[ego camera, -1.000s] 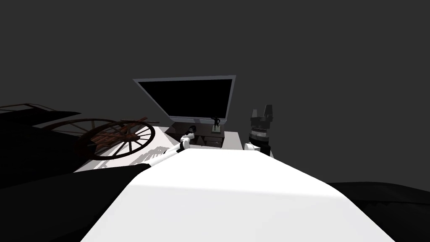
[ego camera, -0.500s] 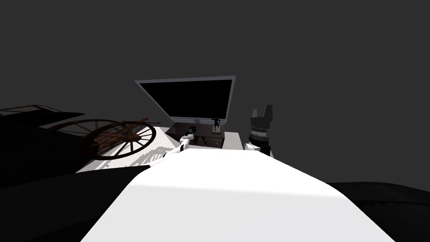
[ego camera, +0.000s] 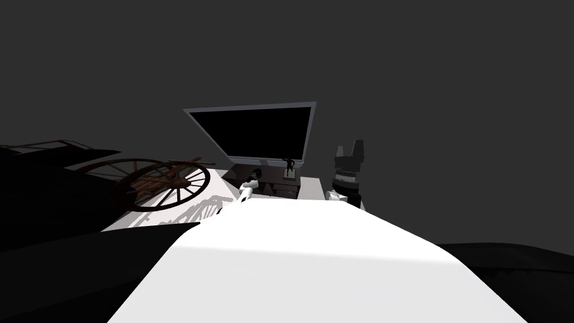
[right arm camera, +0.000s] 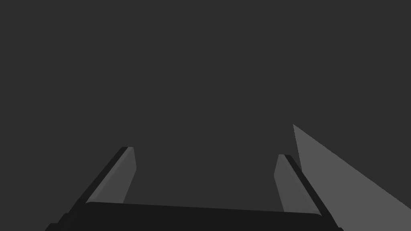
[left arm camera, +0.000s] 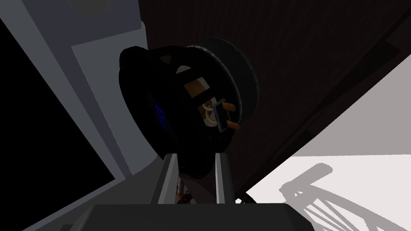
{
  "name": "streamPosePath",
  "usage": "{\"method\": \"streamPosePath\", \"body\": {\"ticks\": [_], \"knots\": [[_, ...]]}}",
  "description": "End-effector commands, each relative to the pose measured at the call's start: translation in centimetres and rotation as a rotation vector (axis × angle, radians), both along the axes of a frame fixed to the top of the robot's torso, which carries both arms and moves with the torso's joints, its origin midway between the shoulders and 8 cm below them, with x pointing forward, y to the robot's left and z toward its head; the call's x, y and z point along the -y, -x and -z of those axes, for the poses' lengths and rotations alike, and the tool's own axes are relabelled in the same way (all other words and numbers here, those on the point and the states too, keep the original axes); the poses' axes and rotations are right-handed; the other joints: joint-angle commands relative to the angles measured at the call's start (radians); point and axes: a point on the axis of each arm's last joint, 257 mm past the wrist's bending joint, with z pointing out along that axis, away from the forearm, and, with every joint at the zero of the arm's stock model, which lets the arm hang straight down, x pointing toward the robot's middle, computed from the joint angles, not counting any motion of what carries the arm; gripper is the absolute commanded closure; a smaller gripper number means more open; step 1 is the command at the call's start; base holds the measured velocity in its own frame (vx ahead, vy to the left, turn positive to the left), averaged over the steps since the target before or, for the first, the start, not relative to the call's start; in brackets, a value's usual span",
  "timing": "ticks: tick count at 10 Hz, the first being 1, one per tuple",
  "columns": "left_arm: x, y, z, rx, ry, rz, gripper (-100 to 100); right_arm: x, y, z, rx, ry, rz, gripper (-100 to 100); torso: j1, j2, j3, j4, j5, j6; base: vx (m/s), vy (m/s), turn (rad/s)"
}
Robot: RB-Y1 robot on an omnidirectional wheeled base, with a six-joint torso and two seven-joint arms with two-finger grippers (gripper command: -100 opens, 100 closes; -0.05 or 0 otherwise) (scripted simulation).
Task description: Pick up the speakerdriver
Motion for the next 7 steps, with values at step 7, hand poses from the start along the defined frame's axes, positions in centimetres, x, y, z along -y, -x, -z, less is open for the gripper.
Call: {"method": "streamPosePath", "body": {"ticks": [7], "knots": [[1.2, 0.9, -0.9, 0.014, -0.007, 0.027, 100, 0.0, 0.0, 0.0, 0.0, 0.0, 0.0, 0, 0.0, 0.001, -0.001, -0.002, 0.001, 0.001, 0.025, -0.002, 0.034]]}}
